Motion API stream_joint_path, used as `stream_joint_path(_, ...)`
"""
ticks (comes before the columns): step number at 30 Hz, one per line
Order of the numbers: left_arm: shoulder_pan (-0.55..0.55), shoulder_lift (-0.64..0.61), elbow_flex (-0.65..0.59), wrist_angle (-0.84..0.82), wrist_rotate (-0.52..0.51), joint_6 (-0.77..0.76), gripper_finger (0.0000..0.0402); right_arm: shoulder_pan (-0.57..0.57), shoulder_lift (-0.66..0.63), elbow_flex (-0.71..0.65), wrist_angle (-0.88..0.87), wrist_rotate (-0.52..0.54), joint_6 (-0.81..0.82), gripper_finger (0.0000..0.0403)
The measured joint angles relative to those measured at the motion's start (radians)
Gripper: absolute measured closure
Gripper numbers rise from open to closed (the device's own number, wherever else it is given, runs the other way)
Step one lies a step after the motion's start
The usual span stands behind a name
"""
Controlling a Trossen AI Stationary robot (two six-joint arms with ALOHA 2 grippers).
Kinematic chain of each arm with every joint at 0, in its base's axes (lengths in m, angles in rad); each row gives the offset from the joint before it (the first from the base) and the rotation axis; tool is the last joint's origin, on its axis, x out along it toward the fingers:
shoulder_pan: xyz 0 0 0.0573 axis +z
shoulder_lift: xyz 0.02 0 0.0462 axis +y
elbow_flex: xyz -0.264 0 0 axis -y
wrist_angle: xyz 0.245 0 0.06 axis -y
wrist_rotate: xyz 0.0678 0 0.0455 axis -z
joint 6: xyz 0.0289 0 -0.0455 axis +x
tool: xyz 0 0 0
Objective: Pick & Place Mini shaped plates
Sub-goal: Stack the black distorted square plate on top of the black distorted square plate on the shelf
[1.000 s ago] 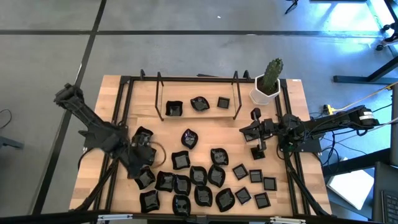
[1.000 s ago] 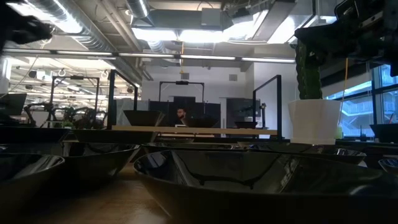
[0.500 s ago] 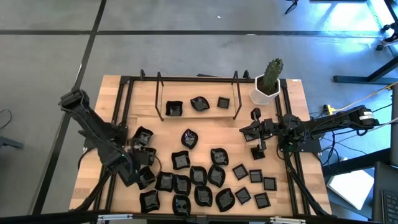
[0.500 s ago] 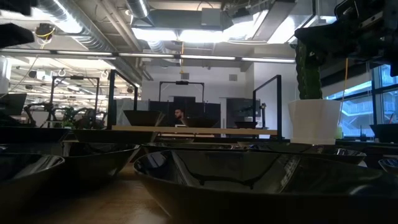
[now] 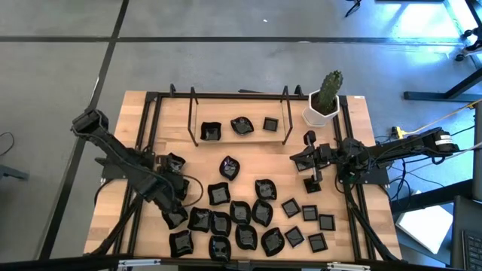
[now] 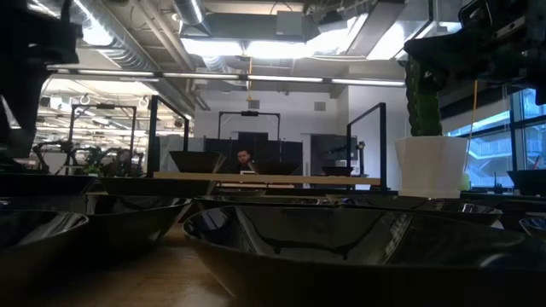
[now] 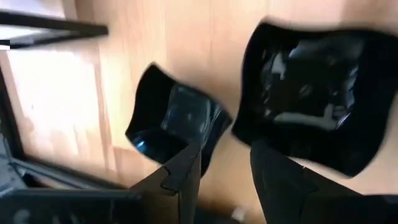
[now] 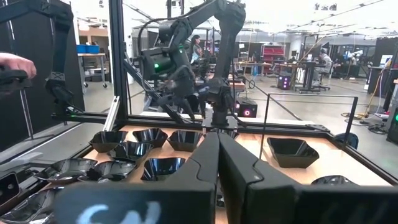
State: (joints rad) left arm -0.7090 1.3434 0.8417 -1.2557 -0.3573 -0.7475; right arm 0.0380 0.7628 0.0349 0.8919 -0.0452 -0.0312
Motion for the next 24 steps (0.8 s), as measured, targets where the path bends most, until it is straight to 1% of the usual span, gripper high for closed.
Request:
stream_joint_path(4,0.005,-0.004,-0.062,-0.038,0.031,0.016,0.027,0.0,0.0,0.0,0.0,0.0,-0.001,0.0393)
stream_joint_path(8,0.004,-0.004,-0.113,-0.036,0.041,0.003,0.0271,0.0,0.0,0.0,-0.001,0.0,-0.002,0.0393)
stream_joint_path(12,0.004,-0.004,-0.126,-0.014,0.047,0.017,0.0272,0.0,0.0,0.0,-0.002,0.0,-0.002,0.0393)
stream_joint_path(15,0.004,-0.004,-0.133,0.01,0.089,0.038,0.0272,0.0,0.0,0.0,-0.002,0.0,-0.001,0.0393)
stream_joint_path(24,0.005,-0.004,-0.168,0.039,0.086,0.042,0.0272,0.0,0.0,0.0,-0.003,0.0,-0.002,0.0393)
